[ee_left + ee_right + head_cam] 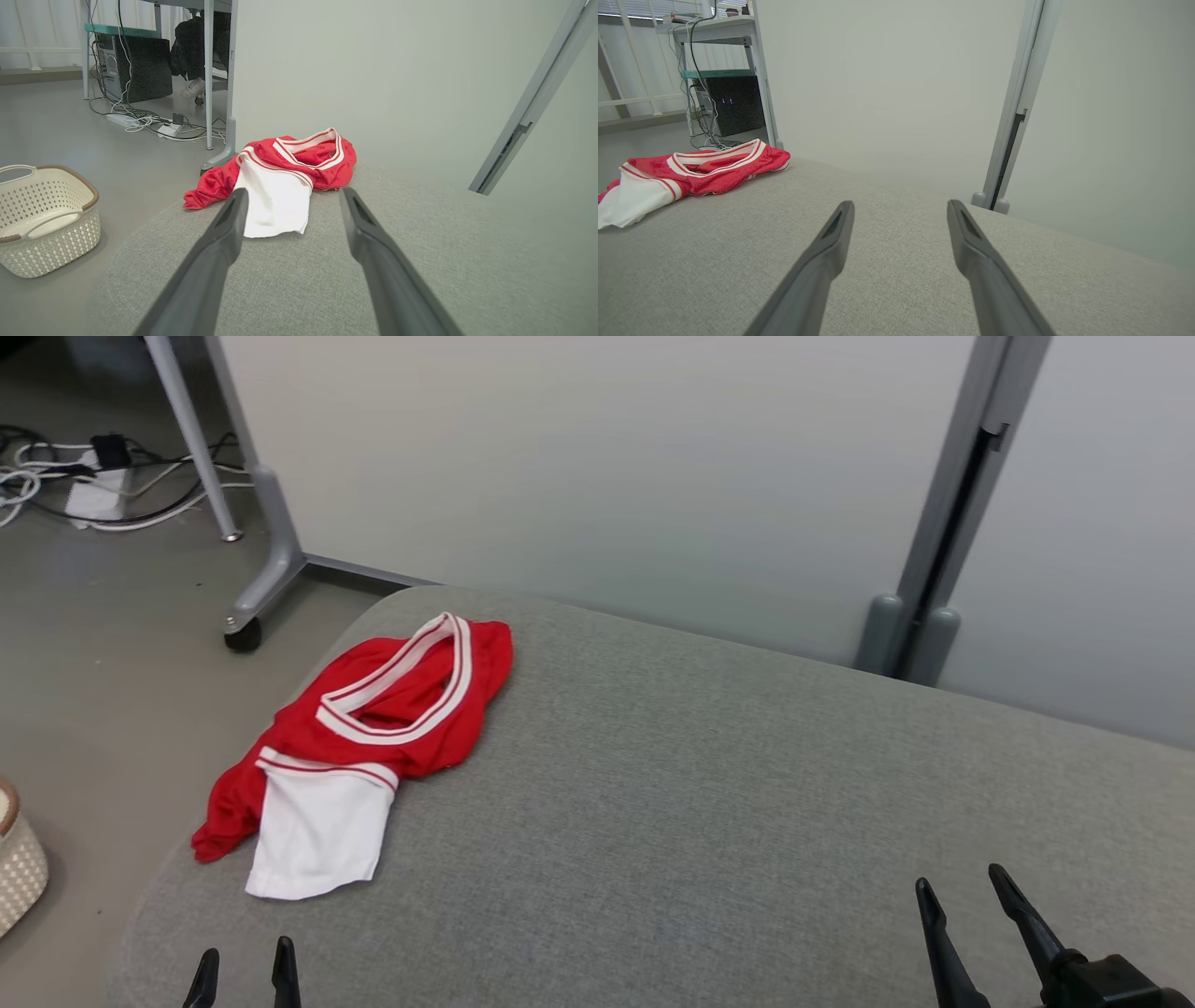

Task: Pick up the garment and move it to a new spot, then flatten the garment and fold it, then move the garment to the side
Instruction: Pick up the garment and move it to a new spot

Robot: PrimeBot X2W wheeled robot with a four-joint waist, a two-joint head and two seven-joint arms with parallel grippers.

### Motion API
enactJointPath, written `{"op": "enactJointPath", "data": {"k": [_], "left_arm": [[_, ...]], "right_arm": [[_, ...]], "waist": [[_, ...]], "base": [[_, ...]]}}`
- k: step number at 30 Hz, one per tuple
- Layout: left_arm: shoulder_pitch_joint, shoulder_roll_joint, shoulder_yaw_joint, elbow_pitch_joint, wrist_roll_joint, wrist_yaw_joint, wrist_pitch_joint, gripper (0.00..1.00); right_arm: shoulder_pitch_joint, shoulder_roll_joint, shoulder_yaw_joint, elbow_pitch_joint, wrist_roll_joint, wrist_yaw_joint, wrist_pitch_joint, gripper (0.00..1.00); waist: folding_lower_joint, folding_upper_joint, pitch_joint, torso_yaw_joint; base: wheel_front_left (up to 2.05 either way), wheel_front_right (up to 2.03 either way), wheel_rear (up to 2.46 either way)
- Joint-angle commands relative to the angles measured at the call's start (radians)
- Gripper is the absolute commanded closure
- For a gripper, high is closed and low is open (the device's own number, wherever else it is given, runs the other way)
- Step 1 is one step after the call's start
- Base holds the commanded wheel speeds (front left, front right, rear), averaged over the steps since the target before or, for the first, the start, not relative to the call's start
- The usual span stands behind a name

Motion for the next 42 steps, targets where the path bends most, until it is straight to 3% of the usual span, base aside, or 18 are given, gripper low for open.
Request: {"op": "enactJointPath", "data": {"k": [1, 6, 12, 16, 20, 26, 31, 39, 40, 41, 42], "left_arm": [[0.006, 0.003, 0.006, -0.006, 0.003, -0.004, 0.000, 0.00], [0.000, 0.003, 0.011, -0.014, -0.003, -0.006, 0.000, 0.00], [-0.055, 0.003, 0.004, 0.019, -0.017, -0.025, 0.000, 0.00], [-0.157, 0.002, -0.008, 0.073, -0.038, -0.040, 0.000, 0.00], [-0.389, 0.044, -0.018, 0.223, -0.079, -0.050, 0.008, 0.00], [-0.611, 0.105, -0.006, 0.401, -0.106, -0.053, 0.050, 0.00], [-0.779, 0.171, -0.020, 0.601, -0.084, -0.040, 0.117, 0.00], [-0.938, 0.203, -0.027, 0.852, -0.099, -0.030, 0.205, 0.00], [-0.945, 0.207, -0.035, 0.882, -0.096, -0.032, 0.225, 0.57], [-0.948, 0.209, -0.035, 0.908, -0.100, -0.033, 0.241, 0.89], [-0.947, 0.214, -0.035, 0.932, -0.102, -0.034, 0.253, 1.00]], "right_arm": [[-0.006, -0.004, 0.008, 0.006, 0.009, 0.000, -0.005, 0.00], [-0.007, -0.004, 0.021, 0.011, 0.017, 0.000, -0.005, 0.00], [-0.024, -0.004, 0.022, 0.007, 0.008, 0.000, -0.005, 0.00], [-0.076, -0.004, 0.009, -0.014, -0.045, 0.000, -0.005, 0.00], [-0.167, -0.043, 0.003, -0.038, -0.089, 0.000, -0.005, 0.00], [-0.246, -0.085, 0.012, -0.044, -0.095, 0.000, -0.005, 0.00], [-0.293, -0.106, 0.037, -0.045, -0.083, 0.000, -0.005, 0.00], [-0.308, -0.114, 0.037, -0.053, -0.071, 0.000, -0.005, 0.00], [-0.307, -0.113, 0.036, -0.051, -0.069, 0.000, -0.005, 0.00], [-0.306, -0.112, 0.037, -0.047, -0.067, 0.000, -0.005, 0.00], [-0.304, -0.111, 0.038, -0.043, -0.065, 0.000, -0.005, 0.00]], "waist": [[0.0000, 0.0000, -0.011, 0.059], [0.0000, 0.0000, 0.001, 0.069], [0.0000, 0.0000, 0.054, 0.033], [0.0000, 0.0000, 0.167, 0.001], [0.0000, 0.0000, 0.335, -0.037], [0.0000, 0.0000, 0.452, -0.081], [0.0000, 0.0000, 0.509, -0.125], [0.0000, 0.0000, 0.532, -0.161], [0.0000, 0.0000, 0.530, -0.162], [0.0000, 0.0000, 0.527, -0.164], [0.0000, 0.0000, 0.521, -0.166]], "base": [[0.00, 0.00, 0.00], [0.00, 0.00, 0.00], [0.00, 0.00, 0.00], [0.00, 0.00, 0.00], [0.00, 0.00, 0.00], [0.00, 0.00, 0.00], [0.00, 0.00, 0.00], [0.00, 0.00, 0.00], [0.00, 0.00, 0.00], [0.00, 0.00, 0.00], [0.00, 0.00, 0.00]]}}
